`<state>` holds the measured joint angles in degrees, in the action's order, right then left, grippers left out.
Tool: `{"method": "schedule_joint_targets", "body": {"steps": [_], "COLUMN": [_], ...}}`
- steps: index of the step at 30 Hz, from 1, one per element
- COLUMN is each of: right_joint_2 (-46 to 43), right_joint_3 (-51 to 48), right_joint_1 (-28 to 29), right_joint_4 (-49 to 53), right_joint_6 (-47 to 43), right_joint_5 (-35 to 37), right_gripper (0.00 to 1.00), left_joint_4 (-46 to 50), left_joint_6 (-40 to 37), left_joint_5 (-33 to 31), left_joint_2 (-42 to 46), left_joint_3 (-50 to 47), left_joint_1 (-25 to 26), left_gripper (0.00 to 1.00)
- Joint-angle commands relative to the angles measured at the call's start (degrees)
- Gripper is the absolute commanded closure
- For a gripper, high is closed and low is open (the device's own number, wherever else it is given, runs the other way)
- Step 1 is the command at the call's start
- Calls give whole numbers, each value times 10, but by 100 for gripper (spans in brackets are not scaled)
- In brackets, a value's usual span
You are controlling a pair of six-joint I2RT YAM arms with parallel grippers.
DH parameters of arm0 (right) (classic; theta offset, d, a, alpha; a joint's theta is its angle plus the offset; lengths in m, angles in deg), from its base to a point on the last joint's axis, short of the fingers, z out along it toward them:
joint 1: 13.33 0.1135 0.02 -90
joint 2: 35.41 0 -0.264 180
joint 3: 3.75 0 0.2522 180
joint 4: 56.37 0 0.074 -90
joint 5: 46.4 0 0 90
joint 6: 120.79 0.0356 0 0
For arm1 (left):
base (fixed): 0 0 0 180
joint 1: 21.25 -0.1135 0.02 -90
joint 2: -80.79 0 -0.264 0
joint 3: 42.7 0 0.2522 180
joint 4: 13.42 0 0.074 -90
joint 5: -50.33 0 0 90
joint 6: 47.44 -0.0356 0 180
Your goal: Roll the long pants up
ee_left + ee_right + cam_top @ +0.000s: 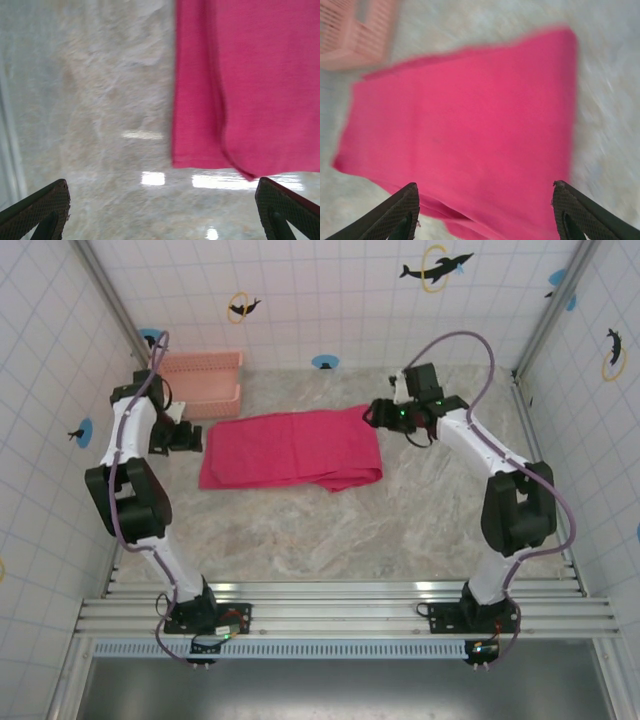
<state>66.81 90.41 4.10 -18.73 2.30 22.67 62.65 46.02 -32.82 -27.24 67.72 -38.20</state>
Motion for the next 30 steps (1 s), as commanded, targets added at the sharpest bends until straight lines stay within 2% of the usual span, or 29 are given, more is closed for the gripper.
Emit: {"method": "schedule_joint_targets", "body": {"steps": [1,4,7,15,17,18,21,22,27,30], "right_joint_2": [9,45,81,195,208,211,207,198,88,-7], "right_joint_3": [-47,-40,-22,54,64,65,57,47,-76,-172], "right_joint_1": [-6,-9,-8,6,7,6,4,3,3,12], "right_joint_4": [-14,-1,8,15,16,15,22,24,19,3], "right_joint_6": [-18,-35,-45,-43,-41,-39,-37,-37,-25,4], "right_joint_5": [-21,-18,-3,-29,-33,-34,-36,-32,9,47], "right_gripper": [28,28,28,31,39,49,92,99,100,100], "left_joint_4": [-41,-63,-75,-108,-106,-108,-104,-98,-84,-104], "left_joint_6": [33,55,66,104,107,109,111,109,117,132], "left_joint_5": [67,76,57,26,20,17,4,-12,-48,-21], "left_joint_2": [4,-22,-50,-120,-137,-144,-158,-162,-156,-139], "left_joint_3": [-47,-77,-91,-96,-90,-89,-76,-68,-35,-20], "left_joint_1": [52,88,112,170,185,193,220,229,263,288], "left_gripper": [3,3,3,3,3,3,3,2,3,2]}}
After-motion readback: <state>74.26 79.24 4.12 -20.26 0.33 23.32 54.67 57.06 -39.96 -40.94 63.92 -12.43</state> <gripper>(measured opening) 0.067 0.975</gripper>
